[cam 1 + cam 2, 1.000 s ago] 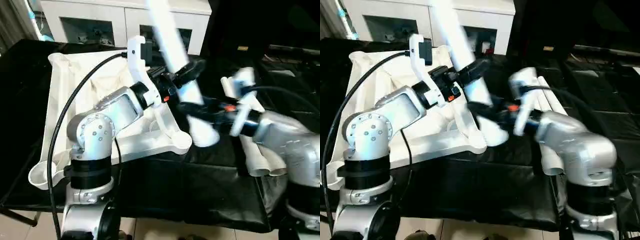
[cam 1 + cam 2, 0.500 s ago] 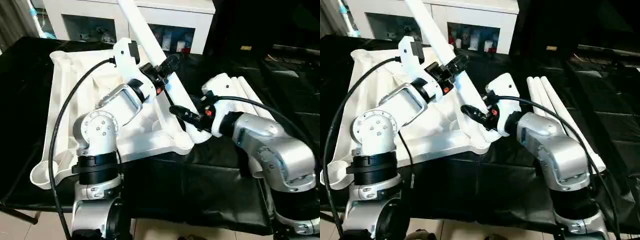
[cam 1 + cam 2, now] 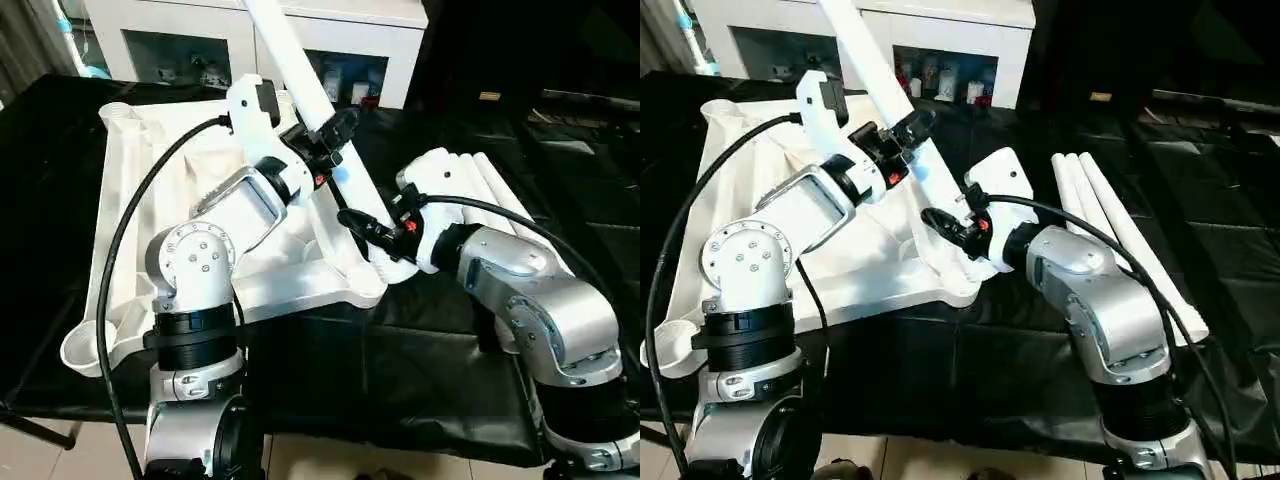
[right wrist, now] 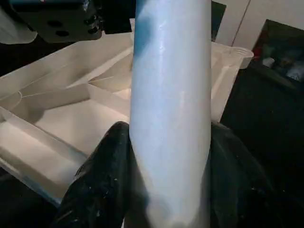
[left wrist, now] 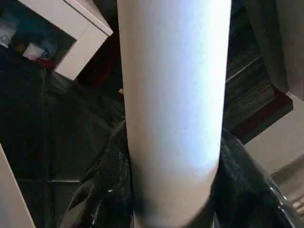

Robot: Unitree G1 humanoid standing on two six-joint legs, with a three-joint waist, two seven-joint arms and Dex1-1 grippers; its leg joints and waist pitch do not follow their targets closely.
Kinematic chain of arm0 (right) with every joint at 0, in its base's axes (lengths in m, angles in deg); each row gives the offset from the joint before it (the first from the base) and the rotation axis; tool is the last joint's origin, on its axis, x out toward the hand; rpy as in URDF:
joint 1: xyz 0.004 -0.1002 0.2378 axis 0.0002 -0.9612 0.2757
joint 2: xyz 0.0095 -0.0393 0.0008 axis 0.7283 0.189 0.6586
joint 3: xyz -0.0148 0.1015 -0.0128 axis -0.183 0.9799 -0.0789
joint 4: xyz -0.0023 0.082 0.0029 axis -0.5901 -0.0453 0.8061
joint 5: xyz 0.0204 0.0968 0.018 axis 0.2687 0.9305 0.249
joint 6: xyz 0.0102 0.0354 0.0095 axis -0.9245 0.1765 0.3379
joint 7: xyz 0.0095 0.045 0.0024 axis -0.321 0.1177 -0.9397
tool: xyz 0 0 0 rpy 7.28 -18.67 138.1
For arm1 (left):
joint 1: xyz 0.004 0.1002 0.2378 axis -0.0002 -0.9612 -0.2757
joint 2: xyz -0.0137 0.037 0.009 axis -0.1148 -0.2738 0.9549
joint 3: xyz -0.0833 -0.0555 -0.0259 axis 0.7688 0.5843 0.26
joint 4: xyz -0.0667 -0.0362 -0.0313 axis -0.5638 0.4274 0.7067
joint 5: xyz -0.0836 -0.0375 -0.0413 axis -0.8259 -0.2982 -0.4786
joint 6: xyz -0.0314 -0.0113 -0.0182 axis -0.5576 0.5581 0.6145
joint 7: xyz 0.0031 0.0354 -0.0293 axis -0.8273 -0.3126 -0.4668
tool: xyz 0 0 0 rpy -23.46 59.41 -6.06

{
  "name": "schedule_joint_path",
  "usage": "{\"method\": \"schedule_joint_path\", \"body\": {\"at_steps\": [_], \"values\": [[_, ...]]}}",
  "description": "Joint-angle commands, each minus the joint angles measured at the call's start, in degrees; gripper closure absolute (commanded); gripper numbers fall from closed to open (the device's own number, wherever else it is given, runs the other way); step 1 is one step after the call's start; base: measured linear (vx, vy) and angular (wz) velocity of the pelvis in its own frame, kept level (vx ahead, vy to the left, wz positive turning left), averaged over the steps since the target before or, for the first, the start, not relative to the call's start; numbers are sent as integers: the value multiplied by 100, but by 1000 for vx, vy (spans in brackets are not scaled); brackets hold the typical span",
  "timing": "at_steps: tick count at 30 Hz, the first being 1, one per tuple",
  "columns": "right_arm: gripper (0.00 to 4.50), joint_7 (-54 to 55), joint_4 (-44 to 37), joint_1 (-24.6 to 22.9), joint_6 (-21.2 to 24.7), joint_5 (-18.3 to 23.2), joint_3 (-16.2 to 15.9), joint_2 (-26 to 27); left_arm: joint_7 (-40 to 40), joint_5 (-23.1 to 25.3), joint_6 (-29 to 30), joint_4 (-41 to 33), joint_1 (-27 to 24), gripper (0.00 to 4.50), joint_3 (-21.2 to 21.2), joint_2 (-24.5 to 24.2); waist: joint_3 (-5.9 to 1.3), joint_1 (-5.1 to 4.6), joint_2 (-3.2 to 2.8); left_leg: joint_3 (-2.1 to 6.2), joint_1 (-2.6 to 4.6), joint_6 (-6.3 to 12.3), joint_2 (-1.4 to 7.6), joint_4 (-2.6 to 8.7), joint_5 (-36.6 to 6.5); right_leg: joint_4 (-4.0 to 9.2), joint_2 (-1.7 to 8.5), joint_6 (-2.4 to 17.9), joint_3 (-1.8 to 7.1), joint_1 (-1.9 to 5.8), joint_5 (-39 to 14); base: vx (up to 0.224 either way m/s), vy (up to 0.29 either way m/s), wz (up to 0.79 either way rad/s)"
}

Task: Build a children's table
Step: Rotate table base

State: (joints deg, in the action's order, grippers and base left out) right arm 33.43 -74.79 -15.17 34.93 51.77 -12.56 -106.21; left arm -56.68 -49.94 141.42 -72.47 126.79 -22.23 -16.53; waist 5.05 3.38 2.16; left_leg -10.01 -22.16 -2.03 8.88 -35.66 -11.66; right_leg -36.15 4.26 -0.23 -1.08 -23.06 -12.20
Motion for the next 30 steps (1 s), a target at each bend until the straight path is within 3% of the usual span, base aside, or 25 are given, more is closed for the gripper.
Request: {"method": "schedule_joint_path", "body": {"at_steps": [1, 3, 8, 11, 14, 20, 26, 30], "values": [[195, 46, -59, 102, -164, 102, 119, 90, 149, 70, 112, -38, -35, 266, -354, -86, -446, 11, 0, 116, 108, 398, 337, 380, 142, 306, 332, 1559, 217, 357, 650, 0, 0, 0], [195, 34, -32, 129, -144, 227, 232, 178, 221, 108, 82, -6, -44, 266, -385, -180, -442, 7, -9, 120, 108, 375, 340, 391, 97, 309, 332, 1522, 214, 351, 577, 0, 0, 0], [143, -101, -28, 172, 93, 603, 536, 224, 483, 87, 51, 12, -14, 267, -398, -391, -442, 10, -21, 118, 116, 323, 331, 396, 70, 299, 322, 1516, 212, 352, 631, 0, 0, 0], [110, -715, -105, 142, 415, 1117, 799, -157, 1132, 35, 64, -10, 1, 267, -551, -815, -446, 13, -24, 116, 118, 324, 326, 394, 105, 292, 313, 1491, 211, 356, 677, 0, 0, 0], [108, -1211, -123, 125, 715, 1535, 977, -469, 1573, -108, 169, -29, 19, 267, -593, -1084, -444, 32, -37, 116, 122, 350, 315, 392, 119, 282, 302, 1487, 206, 362, 701, 0, 0, 0], [108, -1885, 215, 241, 1277, 2090, 1305, -967, 2346, -362, 241, 65, 185, 267, -658, -1511, -458, 45, -24, 106, 124, 376, 317, 381, 142, 279, 333, 1680, 202, 369, 681, 0, 0, 0], [108, -2320, 434, 315, 1526, 2447, 1232, -1300, 3114, -688, 247, 105, 371, 267, -665, -1728, -460, 61, -5, 93, 126, 413, 316, 374, 157, 281, 345, 1782, 198, 365, 569, 0, 0, 0], [108, -2435, 449, 333, 1598, 2463, 1074, -1357, 3471, -746, 208, 69, 375, 267, -768, -1804, -457, 54, 3, 96, 120, 426, 331, 374, 207, 272, 351, 1791, 195, 363, 594, 0, 0, 0]]}}
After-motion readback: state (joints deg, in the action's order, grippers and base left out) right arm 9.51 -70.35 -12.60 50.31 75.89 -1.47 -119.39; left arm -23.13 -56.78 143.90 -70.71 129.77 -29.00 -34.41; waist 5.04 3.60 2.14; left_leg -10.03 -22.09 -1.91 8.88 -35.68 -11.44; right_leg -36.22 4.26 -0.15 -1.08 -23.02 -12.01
